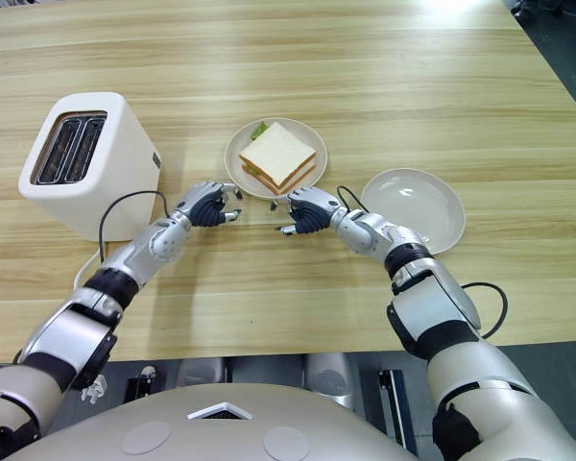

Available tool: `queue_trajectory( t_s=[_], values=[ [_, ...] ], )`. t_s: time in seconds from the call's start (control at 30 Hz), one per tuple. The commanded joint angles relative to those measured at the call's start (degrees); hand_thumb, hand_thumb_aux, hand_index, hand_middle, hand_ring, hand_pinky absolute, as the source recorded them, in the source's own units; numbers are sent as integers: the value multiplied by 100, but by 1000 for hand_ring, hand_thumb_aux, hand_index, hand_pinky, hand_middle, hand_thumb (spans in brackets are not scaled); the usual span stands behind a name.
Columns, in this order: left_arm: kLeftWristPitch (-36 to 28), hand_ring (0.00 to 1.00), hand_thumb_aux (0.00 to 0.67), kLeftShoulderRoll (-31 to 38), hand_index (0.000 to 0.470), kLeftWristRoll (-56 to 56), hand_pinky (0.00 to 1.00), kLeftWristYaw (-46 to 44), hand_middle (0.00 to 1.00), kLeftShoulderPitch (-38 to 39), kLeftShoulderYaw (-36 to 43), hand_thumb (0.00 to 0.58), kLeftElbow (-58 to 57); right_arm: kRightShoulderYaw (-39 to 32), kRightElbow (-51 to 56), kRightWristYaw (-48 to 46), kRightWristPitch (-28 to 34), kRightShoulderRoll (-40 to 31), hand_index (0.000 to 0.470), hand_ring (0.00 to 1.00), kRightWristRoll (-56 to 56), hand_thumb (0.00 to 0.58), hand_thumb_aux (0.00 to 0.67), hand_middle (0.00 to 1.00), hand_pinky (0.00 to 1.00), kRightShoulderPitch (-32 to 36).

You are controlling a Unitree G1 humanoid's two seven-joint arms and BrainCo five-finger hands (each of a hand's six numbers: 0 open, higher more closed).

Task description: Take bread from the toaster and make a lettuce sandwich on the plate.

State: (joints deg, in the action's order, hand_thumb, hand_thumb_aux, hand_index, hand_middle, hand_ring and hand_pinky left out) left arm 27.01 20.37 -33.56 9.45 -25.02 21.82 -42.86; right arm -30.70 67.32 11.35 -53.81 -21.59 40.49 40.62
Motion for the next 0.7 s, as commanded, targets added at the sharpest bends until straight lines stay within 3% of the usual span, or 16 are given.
queue_trajectory(
  t_s=[0.03, 0.13, 0.2, 0.33, 0.47, 0.7],
  values=[
    [-124, 0, 0, -75, 0, 781, 0, -131, 0, 741, -586, 0, 1564, 502, -851, 314, -651, -60, 0, 0, -616, 0, 0, 0, 0, -421],
    [-177, 0, 0, -355, 0, 1499, 0, -368, 0, 1305, -877, 0, 2547, 890, -1655, 297, -864, 94, 0, 0, -1213, 0, 0, 0, 0, -897],
    [-211, 0, 0, -603, 0, 2149, 0, -603, 0, 1663, -1014, 0, 3079, 1055, -2012, -110, -877, 457, 0, 0, -2206, 0, 0, 0, 0, -1219],
    [-54, 0, 0, -912, 0, 2928, 0, -1050, 0, 2176, -1067, 0, 3689, 1400, -2580, -1398, -131, 1226, 0, 0, -4505, 0, 0, 0, 0, -1784],
    [-24, 0, 0, -1067, 0, 3205, 0, -1222, 0, 2195, -1268, 0, 3603, 1630, -2792, -2269, 154, 1304, 0, 0, -5111, 0, 0, 0, 0, -1921],
    [130, 0, 0, -1175, 0, 3009, 0, -1170, 0, 2213, -1469, 0, 3661, 2116, -3046, -2929, 395, 1417, 0, 0, -5418, 0, 0, 0, 0, -2069]
  ],
)
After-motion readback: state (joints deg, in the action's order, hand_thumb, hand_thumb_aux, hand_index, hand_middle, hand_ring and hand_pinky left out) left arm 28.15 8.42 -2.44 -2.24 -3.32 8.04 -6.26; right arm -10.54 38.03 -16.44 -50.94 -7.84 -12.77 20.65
